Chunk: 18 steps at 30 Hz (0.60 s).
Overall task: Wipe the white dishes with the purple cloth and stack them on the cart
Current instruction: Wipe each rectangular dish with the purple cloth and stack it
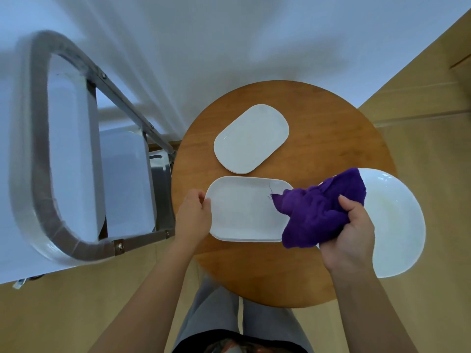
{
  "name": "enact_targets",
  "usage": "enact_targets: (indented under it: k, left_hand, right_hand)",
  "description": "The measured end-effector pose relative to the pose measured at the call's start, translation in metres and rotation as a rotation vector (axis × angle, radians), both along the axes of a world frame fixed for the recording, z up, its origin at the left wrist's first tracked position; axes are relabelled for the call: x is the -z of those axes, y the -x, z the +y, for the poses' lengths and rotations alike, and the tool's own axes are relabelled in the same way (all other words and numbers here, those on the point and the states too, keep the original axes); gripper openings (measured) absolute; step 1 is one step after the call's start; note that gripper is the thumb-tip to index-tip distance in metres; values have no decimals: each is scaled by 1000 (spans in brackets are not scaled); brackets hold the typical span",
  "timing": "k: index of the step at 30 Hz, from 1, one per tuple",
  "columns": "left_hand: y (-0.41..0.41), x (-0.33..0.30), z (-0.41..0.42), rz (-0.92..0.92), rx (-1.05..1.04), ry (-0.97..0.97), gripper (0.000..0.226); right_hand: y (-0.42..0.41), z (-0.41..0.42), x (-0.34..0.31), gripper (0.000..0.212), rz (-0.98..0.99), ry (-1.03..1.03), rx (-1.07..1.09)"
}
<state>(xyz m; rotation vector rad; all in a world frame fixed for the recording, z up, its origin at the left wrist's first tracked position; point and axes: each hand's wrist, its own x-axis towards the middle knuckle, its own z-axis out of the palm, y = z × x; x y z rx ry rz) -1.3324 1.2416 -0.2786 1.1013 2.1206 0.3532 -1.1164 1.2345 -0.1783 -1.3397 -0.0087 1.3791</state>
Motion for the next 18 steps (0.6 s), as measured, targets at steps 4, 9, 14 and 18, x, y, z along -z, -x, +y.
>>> enact_targets:
  k: [4,9,14,18]
  left_hand:
    - [-6,-3,-9,-231,-130,-70,10]
    - [-22,-8,-10,-562,-437,-61,24]
    - [-16,-20,-4,-827,-604,93,28]
    - [3,-30,-8,-1076,-666,-11,47]
  right_hand:
    - [8,-5,-1,14,40,-7,64]
    - [5,-6,-6,21,11,36,61]
    - [-2,-9,-26,21,-105,31,-29]
    - [-4,-12,-40,13,-142,-16,-75]
